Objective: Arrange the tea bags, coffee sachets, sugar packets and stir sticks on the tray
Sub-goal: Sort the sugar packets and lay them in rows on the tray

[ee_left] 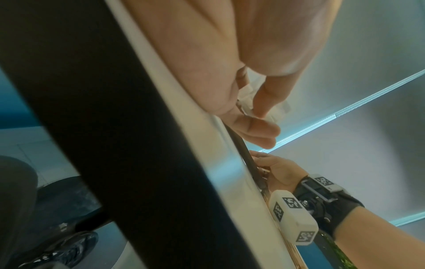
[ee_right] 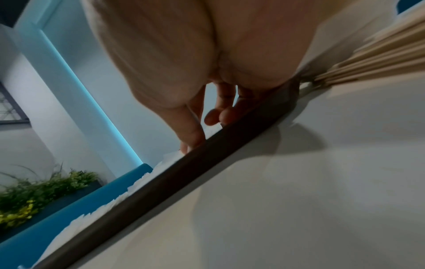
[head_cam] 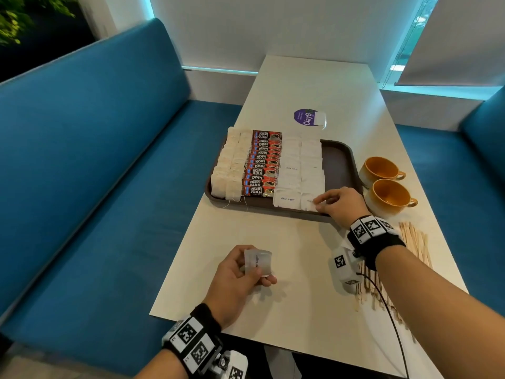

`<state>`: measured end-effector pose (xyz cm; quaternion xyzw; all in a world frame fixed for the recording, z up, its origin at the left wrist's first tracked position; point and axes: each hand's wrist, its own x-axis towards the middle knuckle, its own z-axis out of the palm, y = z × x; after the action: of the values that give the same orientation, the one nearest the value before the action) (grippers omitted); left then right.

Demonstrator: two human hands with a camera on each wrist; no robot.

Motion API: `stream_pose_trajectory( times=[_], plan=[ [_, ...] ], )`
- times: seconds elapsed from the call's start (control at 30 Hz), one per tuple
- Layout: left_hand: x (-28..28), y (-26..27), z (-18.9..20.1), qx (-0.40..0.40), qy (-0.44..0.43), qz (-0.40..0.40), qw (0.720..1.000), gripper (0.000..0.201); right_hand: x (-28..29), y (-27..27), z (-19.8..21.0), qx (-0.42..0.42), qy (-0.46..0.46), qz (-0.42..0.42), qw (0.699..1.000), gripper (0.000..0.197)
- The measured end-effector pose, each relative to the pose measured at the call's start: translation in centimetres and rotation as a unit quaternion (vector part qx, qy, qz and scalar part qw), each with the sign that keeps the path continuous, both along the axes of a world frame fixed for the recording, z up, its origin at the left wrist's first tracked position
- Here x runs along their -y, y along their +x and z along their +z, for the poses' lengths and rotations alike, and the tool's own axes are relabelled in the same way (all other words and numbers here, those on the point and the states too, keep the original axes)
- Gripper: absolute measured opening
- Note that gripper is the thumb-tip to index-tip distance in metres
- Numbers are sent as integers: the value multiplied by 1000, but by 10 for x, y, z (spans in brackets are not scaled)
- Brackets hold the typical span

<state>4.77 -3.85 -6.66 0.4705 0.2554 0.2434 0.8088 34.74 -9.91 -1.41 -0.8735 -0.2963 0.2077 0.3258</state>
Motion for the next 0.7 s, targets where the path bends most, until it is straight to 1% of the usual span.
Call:
stream_pose_trajectory(
  times=[0.13, 0.23, 0.3, 0.37, 0.5, 0.6, 0.7],
  plan=[
    [-1, 0, -2, -32, 42, -1, 999, 24, 0, -3, 1, 3, 18, -15, 1000, 9],
    [-1, 0, 0, -38, 63, -4, 997, 20, 7, -13, 5, 17, 60, -23, 998, 5],
    [0, 0, 1, -38, 66, -2, 997, 20, 15, -29, 13, 5, 106, -15, 994, 2],
    [1, 1, 2, -38, 64, 7, 997, 24, 25, -52, 20, -39, 149, 3, 988, 3],
    [2, 1, 3, -48, 44, 13, 998, 42, 41, -108, 22, -193, 195, 57, 960, 11],
    [1, 0, 4, -54, 34, 1, 998, 41, 51, -135, 8, -255, 193, 65, 945, 20],
    [3, 1, 6, -47, 15, 12, 999, 29, 60, -149, -3, -295, 216, 24, 930, 21]
  ],
)
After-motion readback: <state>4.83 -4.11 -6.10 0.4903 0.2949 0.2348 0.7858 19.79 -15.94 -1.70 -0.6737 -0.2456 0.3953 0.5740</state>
